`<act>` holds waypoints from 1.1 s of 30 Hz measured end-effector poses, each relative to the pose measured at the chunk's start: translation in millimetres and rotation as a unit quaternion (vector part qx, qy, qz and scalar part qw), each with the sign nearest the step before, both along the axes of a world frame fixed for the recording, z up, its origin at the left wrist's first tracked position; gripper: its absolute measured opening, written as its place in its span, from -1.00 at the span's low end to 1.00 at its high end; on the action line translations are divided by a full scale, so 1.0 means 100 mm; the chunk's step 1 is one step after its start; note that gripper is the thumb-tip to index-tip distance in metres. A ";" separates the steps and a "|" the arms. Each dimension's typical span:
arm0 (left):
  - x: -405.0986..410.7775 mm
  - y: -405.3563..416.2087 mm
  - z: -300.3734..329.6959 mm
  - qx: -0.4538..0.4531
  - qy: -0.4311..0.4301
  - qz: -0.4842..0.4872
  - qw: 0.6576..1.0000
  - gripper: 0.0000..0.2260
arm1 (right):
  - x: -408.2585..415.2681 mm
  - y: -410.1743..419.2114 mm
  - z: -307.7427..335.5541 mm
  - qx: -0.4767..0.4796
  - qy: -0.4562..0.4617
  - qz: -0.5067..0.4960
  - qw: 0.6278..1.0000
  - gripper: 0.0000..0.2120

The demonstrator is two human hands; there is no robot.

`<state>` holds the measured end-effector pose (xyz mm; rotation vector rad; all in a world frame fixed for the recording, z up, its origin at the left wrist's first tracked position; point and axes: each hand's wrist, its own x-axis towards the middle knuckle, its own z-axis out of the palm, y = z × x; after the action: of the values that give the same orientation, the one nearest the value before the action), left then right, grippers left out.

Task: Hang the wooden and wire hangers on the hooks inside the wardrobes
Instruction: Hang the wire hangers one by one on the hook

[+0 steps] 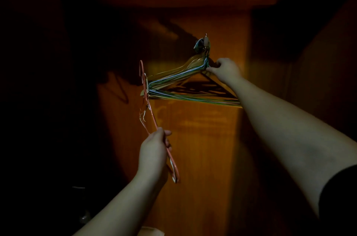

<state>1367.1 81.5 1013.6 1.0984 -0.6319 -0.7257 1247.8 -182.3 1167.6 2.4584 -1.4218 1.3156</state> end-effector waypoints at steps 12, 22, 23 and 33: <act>0.05 0.08 -0.18 0.003 0.022 -0.013 1.000 -0.72 | 0.01 0.11 -0.05 0.010 -0.004 -0.040 0.999 -0.63; 0.14 0.33 -0.60 0.030 0.035 -0.089 0.995 -0.73 | 0.25 1.19 -1.03 0.150 -0.079 0.143 0.975 -0.77; 0.15 0.35 -0.66 0.030 0.042 -0.103 0.993 -0.73 | 0.29 1.35 -1.21 0.210 -0.067 0.180 0.959 -0.74; 0.32 0.20 -1.31 0.163 0.081 -0.186 0.966 -0.65 | 0.45 2.06 -2.44 0.487 -0.207 0.301 0.794 -0.79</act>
<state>1399.5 102.0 882.1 1.2187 -0.5971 -1.2669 1293.3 23.8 923.7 3.7302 -1.8210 1.5304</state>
